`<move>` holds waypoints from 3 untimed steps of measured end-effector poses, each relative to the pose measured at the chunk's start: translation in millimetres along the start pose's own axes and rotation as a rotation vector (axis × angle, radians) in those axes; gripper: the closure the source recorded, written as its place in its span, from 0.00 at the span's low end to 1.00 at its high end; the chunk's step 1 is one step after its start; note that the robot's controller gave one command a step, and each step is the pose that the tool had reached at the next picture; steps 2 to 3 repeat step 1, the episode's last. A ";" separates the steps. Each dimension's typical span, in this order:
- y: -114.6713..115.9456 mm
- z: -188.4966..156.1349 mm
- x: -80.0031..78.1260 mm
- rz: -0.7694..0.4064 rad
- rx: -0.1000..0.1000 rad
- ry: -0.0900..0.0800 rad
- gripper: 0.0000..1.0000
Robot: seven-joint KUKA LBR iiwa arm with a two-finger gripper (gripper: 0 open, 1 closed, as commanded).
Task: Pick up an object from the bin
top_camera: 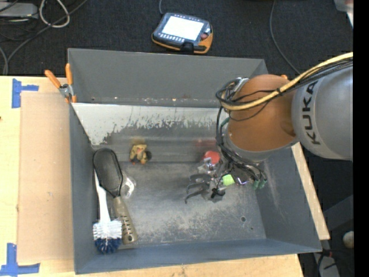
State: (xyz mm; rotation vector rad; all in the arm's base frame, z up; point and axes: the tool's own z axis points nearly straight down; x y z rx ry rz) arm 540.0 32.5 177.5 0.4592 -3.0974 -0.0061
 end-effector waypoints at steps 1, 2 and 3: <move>0.0 -13.4 -0.2 0.000 0.000 -0.001 1.00; 0.0 -13.4 -0.2 0.000 0.000 -0.001 1.00; 0.0 -13.4 -0.2 0.000 0.000 -0.001 1.00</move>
Offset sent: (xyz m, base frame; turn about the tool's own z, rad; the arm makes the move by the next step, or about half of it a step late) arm 0.0003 0.0000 0.0213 0.0001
